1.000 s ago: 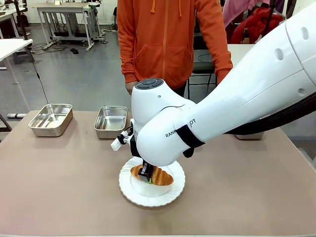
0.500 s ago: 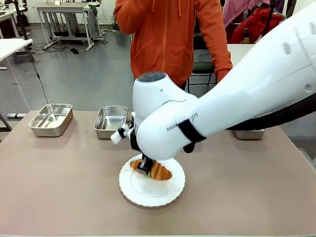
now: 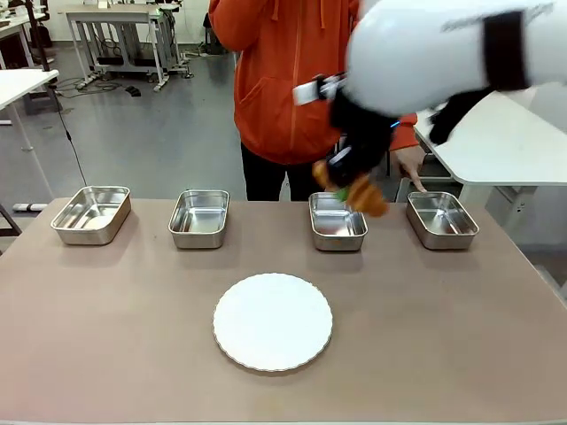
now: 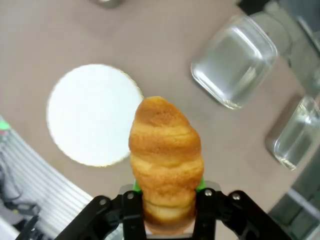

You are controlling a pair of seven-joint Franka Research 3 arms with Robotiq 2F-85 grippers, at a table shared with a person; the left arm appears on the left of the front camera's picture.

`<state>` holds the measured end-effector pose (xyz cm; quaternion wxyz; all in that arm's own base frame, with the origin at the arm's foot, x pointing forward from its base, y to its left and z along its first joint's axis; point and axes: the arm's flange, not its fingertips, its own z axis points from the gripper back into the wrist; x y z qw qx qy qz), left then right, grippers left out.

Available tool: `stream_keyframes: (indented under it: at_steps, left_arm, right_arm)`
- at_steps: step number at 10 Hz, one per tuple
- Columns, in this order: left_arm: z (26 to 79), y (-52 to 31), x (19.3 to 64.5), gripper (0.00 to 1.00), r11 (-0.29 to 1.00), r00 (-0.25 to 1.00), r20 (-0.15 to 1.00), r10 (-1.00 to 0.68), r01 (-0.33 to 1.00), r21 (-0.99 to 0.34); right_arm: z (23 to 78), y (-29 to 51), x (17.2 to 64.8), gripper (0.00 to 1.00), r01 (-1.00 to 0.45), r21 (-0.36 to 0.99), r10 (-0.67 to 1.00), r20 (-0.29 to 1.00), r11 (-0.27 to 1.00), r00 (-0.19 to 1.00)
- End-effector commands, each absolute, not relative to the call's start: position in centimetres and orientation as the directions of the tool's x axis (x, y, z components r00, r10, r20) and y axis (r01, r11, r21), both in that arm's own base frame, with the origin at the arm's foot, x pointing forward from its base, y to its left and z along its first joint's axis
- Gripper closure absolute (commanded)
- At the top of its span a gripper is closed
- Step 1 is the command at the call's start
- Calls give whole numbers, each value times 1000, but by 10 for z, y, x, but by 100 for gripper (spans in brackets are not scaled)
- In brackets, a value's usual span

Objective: Place the bread in the container.
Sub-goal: Place the Butter Roll into the Airtight Container indicated by the human.

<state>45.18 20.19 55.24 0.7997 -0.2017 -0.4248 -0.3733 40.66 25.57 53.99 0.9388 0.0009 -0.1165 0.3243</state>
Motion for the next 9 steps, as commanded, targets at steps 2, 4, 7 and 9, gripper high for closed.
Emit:
stream_keyframes:
  at_steps: [2,4,7,9]
  left_arm:
    - [554,201,451,0,634,351,834,-425,773,-3]
    - [554,201,451,0,634,351,834,-425,773,-3]
    - [554,201,451,0,634,351,834,-425,773,-3]
    - [554,201,451,0,634,351,834,-425,773,-3]
  right_arm:
    - [532,181,451,59,-504,-15,496,206,863,844]
    - [514,154,469,59,-497,40,484,172,867,858]
    - [534,160,453,59,-477,-34,474,200,878,858]
    - [534,160,453,59,-477,-34,474,200,878,858]
